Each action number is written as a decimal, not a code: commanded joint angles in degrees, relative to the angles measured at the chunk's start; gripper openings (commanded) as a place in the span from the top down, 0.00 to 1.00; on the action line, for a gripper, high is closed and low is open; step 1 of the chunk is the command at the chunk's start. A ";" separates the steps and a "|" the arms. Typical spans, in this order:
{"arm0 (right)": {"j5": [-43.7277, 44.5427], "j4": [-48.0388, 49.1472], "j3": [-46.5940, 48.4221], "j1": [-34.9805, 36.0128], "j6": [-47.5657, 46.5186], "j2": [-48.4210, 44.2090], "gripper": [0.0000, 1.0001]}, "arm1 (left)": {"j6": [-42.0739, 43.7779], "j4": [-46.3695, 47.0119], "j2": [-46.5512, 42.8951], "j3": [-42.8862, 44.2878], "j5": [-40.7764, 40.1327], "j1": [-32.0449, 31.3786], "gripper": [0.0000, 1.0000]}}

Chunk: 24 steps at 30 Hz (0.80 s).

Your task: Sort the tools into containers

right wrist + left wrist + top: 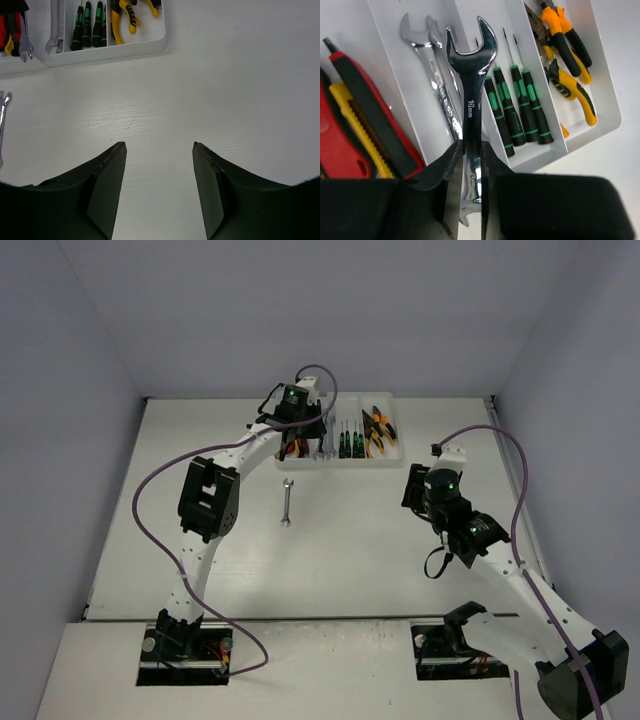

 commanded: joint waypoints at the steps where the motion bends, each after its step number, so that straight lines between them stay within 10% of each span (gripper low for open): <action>1: 2.51 3.61 0.20 -0.18 0.16 1.07 0.47 | -0.11 6.36 0.01 7.53 0.95 0.90 1.00; 11: 2.78 3.70 0.28 -0.18 0.07 2.19 0.47 | -2.06 7.38 8.25 15.16 -0.90 1.38 0.99; 17: 3.29 3.70 0.18 -0.18 0.16 2.75 0.47 | -0.73 7.14 7.25 14.03 -3.19 1.50 0.48; 24: 3.17 3.73 0.23 -0.18 0.07 2.88 0.47 | 2.24 4.97 -6.11 4.51 -9.97 1.01 0.37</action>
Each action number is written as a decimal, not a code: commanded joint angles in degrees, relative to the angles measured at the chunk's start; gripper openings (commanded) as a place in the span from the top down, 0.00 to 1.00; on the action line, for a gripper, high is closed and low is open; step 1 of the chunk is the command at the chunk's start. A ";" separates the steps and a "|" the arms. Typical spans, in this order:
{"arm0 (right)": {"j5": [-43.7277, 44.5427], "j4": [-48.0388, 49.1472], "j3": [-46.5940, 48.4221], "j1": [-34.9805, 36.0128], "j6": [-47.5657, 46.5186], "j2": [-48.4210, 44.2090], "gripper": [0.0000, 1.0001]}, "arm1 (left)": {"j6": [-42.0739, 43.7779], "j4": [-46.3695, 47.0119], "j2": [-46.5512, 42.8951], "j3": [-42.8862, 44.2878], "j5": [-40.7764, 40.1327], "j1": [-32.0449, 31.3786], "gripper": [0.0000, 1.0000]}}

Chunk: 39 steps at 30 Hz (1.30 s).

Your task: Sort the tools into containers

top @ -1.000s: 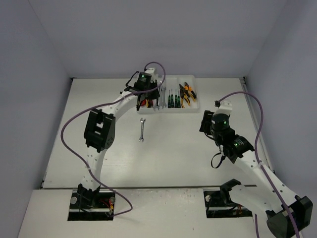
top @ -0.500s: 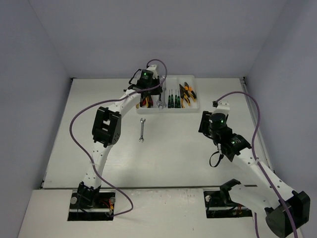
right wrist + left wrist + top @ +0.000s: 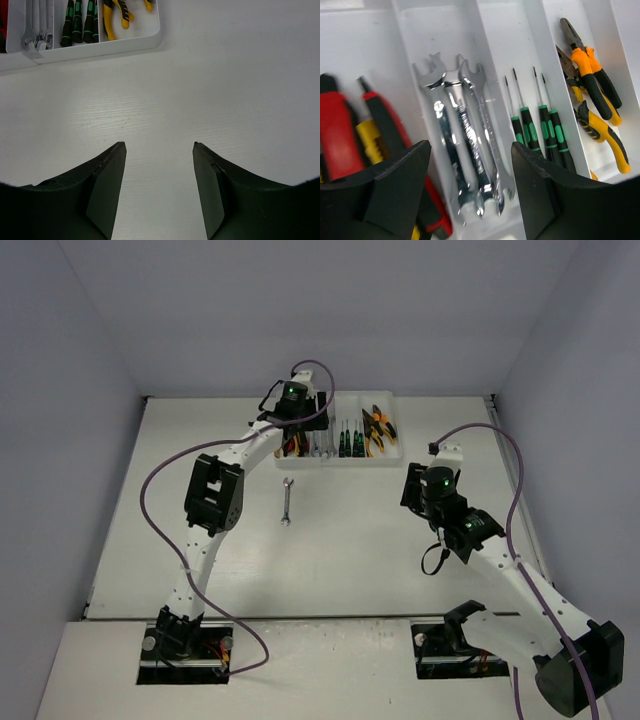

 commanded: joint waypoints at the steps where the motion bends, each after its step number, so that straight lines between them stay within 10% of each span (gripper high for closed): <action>1: 2.12 3.32 0.37 -0.18 0.04 0.71 0.47 | 2.71 0.77 -16.73 -4.72 -6.78 -0.29 0.37; 15: 1.99 3.40 0.01 -0.14 0.12 -1.15 0.46 | -1.23 -15.12 -45.30 -38.96 -16.85 -4.94 0.37; 39: 2.47 3.56 -0.89 0.41 0.76 -1.28 0.46 | -5.31 -15.22 -29.96 -42.87 -13.82 -6.87 0.56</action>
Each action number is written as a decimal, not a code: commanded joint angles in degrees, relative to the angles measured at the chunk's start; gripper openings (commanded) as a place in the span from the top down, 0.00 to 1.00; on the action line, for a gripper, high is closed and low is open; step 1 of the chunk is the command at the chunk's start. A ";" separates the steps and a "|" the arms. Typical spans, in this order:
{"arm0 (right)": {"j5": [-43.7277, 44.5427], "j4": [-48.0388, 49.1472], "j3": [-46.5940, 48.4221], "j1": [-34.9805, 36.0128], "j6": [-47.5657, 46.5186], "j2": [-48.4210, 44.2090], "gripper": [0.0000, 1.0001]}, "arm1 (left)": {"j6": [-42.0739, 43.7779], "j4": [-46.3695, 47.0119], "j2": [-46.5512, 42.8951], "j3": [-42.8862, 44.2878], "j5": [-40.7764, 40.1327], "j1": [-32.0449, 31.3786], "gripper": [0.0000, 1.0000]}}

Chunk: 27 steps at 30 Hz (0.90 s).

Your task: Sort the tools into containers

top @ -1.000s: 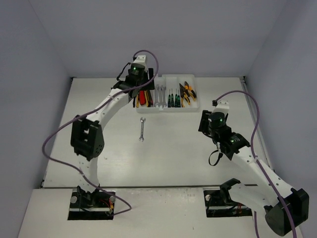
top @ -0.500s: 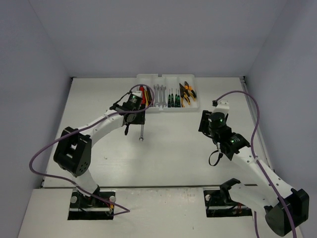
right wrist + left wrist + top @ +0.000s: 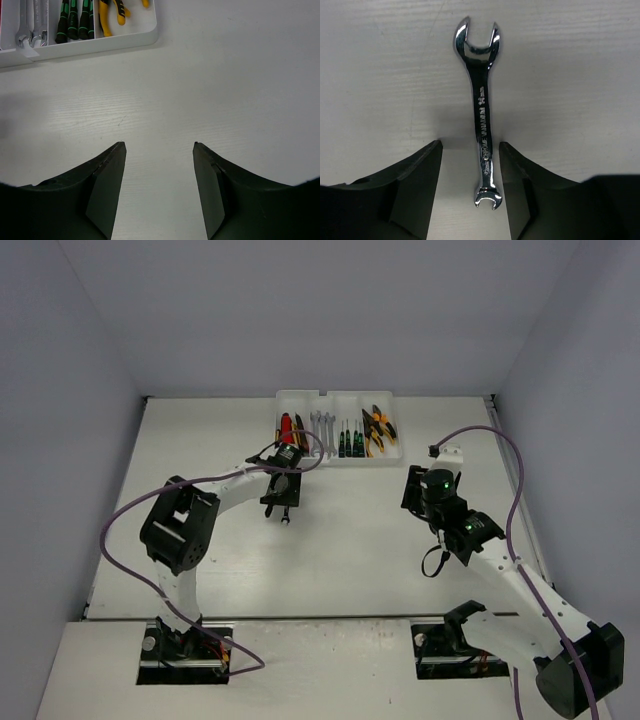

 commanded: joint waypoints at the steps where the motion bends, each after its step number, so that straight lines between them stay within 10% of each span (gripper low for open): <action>1: 2.13 3.49 0.22 0.41 0.75 -0.67 0.46 | -2.35 1.38 0.52 4.11 -0.38 -0.20 0.57; 10: 2.17 3.36 0.40 0.59 0.59 -0.32 0.46 | -3.65 1.23 4.11 4.83 0.28 0.06 0.72; 16: 2.18 3.36 0.48 0.59 0.62 0.08 0.46 | -4.55 0.55 4.29 4.19 0.54 0.11 1.00; 27: 2.00 3.45 0.31 0.59 0.66 -0.65 0.46 | -3.51 1.80 -6.48 5.26 2.19 -1.28 1.00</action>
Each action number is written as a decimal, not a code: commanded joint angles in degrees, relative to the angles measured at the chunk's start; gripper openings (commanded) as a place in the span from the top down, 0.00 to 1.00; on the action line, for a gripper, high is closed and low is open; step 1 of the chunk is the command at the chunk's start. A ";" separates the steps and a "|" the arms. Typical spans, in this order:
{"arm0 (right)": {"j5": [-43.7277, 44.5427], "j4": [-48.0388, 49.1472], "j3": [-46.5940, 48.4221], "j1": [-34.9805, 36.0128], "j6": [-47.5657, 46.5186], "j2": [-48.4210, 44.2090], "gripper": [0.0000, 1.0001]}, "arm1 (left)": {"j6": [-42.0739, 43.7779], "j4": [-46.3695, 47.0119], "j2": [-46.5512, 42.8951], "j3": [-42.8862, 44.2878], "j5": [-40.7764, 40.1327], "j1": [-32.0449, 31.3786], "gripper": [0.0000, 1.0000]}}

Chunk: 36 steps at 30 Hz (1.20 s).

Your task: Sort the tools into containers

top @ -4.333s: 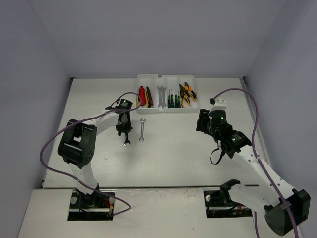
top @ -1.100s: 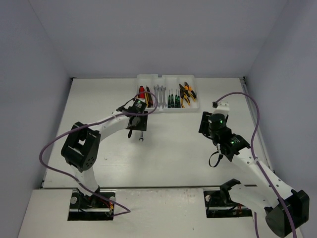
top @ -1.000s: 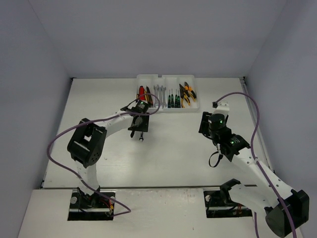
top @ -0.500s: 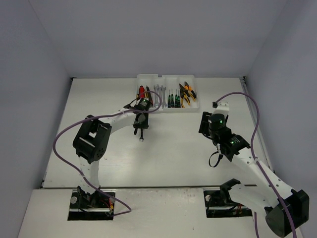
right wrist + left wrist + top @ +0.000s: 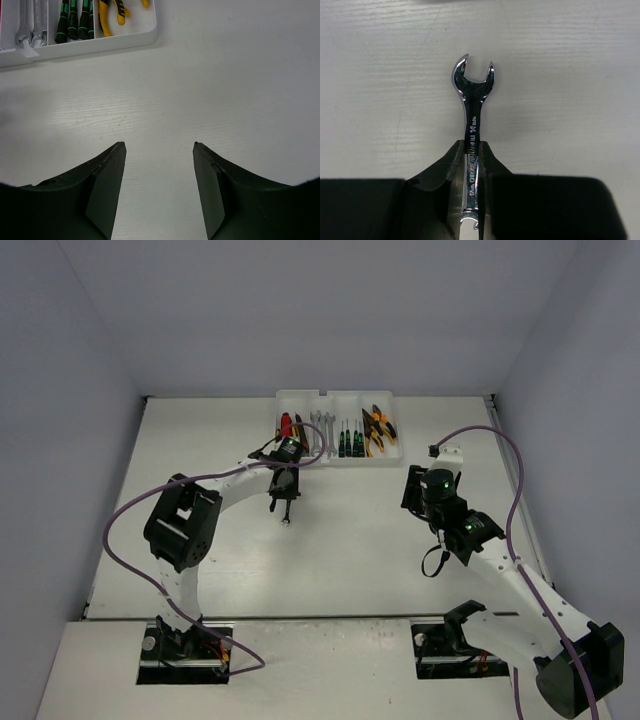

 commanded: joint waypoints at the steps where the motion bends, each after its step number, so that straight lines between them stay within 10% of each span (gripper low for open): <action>1: 1.94 3.45 0.34 0.55 0.66 -0.56 0.46 | -0.06 1.95 -8.87 2.26 1.74 -1.03 1.00; 28: 0.71 3.36 0.60 0.55 0.40 0.41 0.46 | 1.20 11.81 29.13 54.45 14.10 7.40 1.00; 36: 1.23 3.36 0.97 0.55 0.14 1.16 0.46 | 3.36 15.65 27.93 52.21 16.94 7.61 0.48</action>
